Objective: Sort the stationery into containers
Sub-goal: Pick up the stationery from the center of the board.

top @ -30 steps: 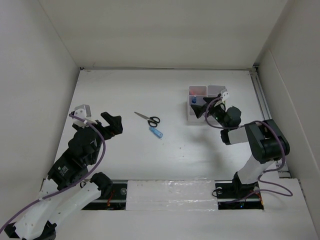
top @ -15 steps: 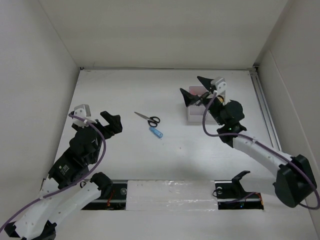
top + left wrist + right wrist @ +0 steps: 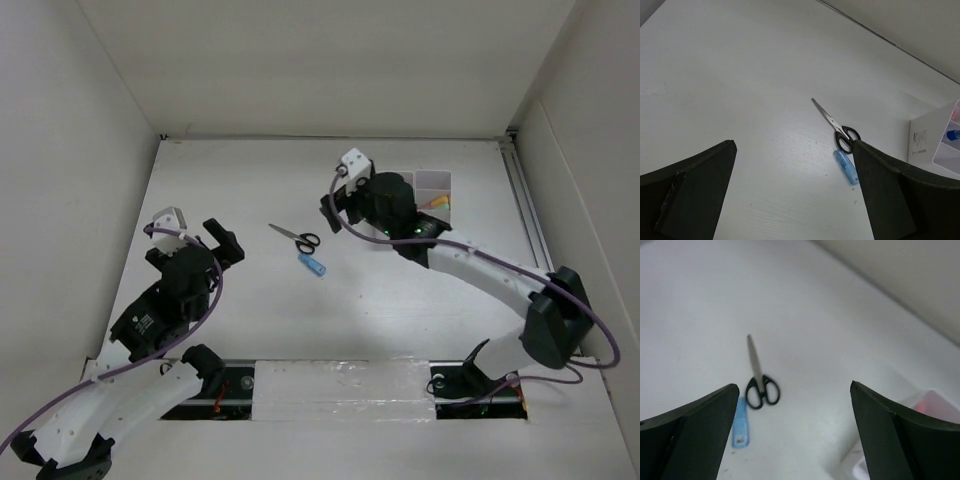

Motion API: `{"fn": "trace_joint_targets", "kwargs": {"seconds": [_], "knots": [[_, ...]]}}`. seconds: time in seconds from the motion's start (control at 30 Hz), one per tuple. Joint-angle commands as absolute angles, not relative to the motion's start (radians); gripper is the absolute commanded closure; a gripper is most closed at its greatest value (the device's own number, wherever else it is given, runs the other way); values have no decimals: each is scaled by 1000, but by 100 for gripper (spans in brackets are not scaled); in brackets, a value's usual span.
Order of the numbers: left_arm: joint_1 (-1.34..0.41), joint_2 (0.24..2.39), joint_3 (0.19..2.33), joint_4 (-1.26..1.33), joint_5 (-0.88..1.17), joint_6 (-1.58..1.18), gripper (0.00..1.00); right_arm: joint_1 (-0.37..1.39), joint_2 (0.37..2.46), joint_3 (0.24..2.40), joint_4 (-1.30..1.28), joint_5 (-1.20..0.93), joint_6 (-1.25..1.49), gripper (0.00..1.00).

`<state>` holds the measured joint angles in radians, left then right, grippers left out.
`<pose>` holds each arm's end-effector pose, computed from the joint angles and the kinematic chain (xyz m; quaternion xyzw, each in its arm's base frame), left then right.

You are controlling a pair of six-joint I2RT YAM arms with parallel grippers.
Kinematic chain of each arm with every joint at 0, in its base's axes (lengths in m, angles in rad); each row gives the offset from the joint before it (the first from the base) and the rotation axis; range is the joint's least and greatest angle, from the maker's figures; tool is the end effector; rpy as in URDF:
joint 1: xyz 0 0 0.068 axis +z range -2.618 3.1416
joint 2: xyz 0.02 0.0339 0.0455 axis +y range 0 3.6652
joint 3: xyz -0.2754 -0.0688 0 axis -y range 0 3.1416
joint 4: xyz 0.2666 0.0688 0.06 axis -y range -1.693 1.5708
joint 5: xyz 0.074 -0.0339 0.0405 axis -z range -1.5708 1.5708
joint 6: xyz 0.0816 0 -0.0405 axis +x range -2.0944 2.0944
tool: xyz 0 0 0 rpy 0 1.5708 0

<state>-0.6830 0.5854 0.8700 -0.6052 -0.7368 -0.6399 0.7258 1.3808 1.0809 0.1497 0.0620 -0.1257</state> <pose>0.1564 -0.0566 0.3557 -0.1944 0.7609 -0.1049 0.6102 0.2981 0.2578 0.3392 -0.2946 0.6985 0.1702 0.6296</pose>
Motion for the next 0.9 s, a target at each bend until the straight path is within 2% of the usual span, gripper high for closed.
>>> {"fn": "trace_joint_targets", "kwargs": {"seconds": [0.0,0.17,0.3,0.53,0.87], "knots": [[-681,551,904,-617,-790,-669,0,784,1514,1193,-95,11,-91,0],[-681,551,913,-626,-799,-678,0,847,1604,1178,-95,41,-63,3],[-681,551,913,-626,-799,-678,0,885,1702,1178,-104,3,-63,13],[-681,551,913,-617,-781,-660,0,894,1837,1178,-71,-58,-63,17],[-681,541,904,-588,-752,-632,0,894,1919,1223,-51,-58,-63,20]]}}
